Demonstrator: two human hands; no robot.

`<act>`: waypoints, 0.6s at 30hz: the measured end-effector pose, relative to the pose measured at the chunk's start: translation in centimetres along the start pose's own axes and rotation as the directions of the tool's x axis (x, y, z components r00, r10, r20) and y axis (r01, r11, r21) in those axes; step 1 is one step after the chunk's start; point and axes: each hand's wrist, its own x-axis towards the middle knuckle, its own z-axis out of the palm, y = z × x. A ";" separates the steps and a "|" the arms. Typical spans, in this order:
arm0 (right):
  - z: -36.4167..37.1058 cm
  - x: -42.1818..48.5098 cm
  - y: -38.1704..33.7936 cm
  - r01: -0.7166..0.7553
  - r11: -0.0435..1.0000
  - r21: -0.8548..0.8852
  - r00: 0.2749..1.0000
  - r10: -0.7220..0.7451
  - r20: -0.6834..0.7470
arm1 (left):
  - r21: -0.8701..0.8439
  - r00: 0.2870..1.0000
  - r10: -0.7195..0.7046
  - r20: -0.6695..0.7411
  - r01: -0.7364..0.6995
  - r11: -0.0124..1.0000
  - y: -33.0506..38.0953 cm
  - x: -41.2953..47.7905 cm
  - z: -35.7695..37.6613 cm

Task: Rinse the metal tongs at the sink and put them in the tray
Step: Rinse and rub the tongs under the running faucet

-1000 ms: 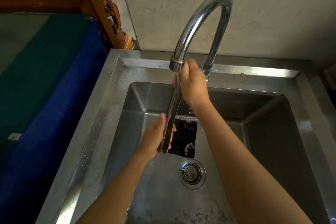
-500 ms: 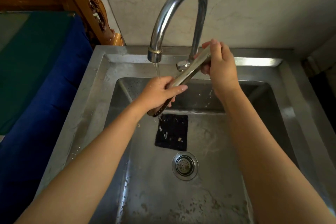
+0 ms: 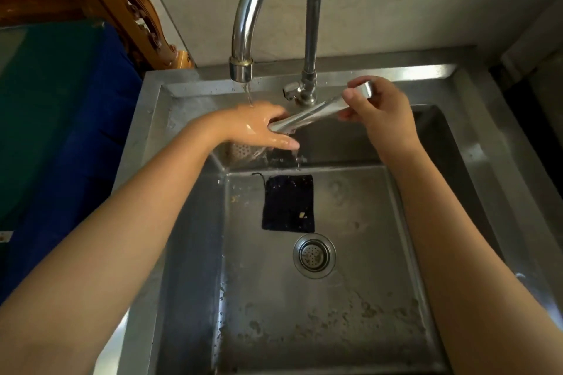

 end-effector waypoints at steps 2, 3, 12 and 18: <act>-0.4 -1.1 0.8 -0.015 0.999 -0.032 1.000 0.015 0.017 | 0.052 0.996 -0.015 0.089 0.011 0.999 -0.7 -0.4 0.1; -0.6 -1.8 1.2 -0.028 0.998 -0.050 0.999 0.030 0.036 | 0.066 0.994 -0.027 0.106 0.020 0.998 -1.1 -0.4 0.2; -3.4 -6.8 7.3 -0.045 0.855 -0.516 0.976 0.147 0.159 | 0.145 0.996 -0.048 0.076 0.037 0.989 -1.6 -0.4 6.4; -3.7 -11.8 12.9 -0.072 0.611 -0.789 0.922 0.342 0.181 | 0.162 0.995 -0.084 -0.045 0.091 0.983 -0.2 -1.5 17.1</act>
